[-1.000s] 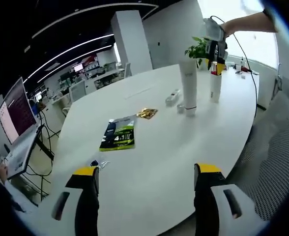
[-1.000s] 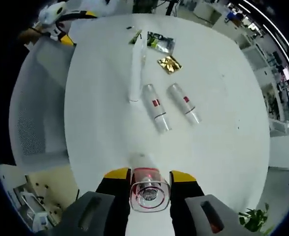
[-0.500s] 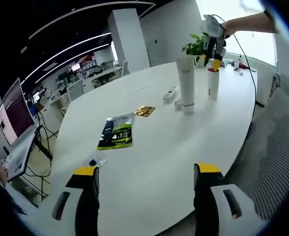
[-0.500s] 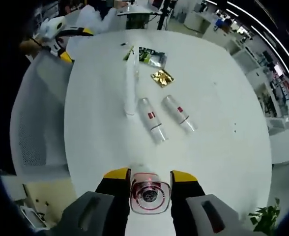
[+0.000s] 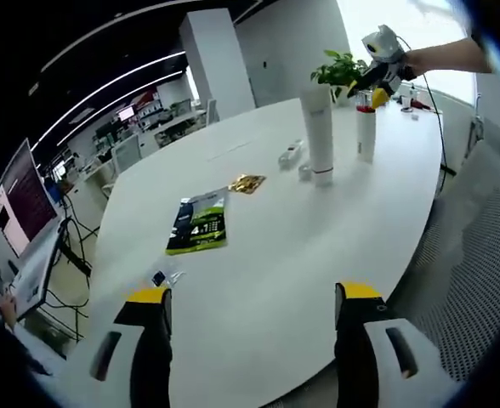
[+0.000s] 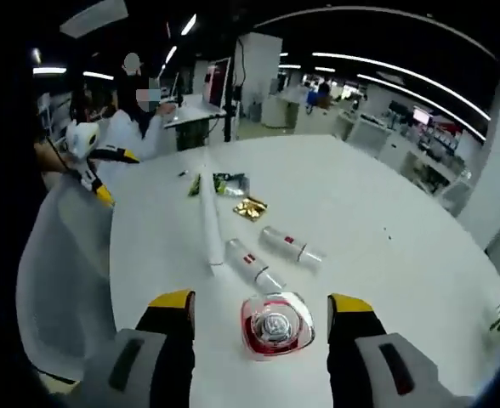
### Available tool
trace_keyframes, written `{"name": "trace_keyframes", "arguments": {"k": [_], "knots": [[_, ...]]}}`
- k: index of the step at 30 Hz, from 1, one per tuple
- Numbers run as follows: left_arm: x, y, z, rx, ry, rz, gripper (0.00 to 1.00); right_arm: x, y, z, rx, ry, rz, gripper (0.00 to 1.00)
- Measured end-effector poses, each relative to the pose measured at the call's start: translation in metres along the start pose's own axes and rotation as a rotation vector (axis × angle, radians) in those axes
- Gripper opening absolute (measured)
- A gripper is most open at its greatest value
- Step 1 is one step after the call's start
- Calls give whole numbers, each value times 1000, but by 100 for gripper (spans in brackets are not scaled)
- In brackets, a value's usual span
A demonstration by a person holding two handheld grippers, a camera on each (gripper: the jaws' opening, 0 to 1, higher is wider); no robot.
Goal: Arrange the skincare products in the storage area until every visible bottle or jar stands upright without overlapping.
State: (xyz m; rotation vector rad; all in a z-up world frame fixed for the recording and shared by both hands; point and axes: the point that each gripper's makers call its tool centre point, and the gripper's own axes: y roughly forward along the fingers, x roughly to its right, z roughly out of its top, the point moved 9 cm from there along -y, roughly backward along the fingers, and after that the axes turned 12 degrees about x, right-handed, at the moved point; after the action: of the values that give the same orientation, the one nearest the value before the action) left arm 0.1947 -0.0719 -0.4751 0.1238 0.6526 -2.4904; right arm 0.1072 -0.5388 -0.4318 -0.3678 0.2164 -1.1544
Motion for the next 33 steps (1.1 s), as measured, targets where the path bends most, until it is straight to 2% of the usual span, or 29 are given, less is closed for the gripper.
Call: {"name": "trace_keyframes", "arguments": {"k": [1,3,4,6,8,10,13,16,20,23,24,29,31,33], "knots": [[0,0,0,-1,1,0,72,1,-1,-9,19,35,-1,65],[-1,0,-1,-11,3,0,72,3,-3,-26,50,65,-27,68],[-1,0,-1,-15,4,1,72,4,-4,-29,52,61,-29,69],[-1,0,-1,-26,8,0,72,6,-2,-49,49,88,-34,70],[-1,1,-2,-38,16,-1,72,2,4,-67,38,106,-27,68],[-1,1,-3,-49,23,0,72,1,8,-79,42,120,-25,60],[0,2,-5,-70,27,-2,72,2,15,-80,100,149,-36,53],[1,3,-7,-88,39,-6,71,7,23,-82,99,142,-27,39],[1,5,-10,-106,47,-10,72,9,27,-80,100,136,10,32],[0,5,-10,-112,49,-6,71,9,28,-79,97,125,9,26],[0,4,-11,-113,49,-5,71,10,29,-79,89,113,-4,24],[0,5,-11,-115,49,-4,71,10,29,-78,89,202,-99,22],[0,4,-11,-115,49,-4,71,11,30,-80,125,268,-167,22],[0,4,-10,-104,47,-1,71,11,31,-80,133,331,-243,22]]}}
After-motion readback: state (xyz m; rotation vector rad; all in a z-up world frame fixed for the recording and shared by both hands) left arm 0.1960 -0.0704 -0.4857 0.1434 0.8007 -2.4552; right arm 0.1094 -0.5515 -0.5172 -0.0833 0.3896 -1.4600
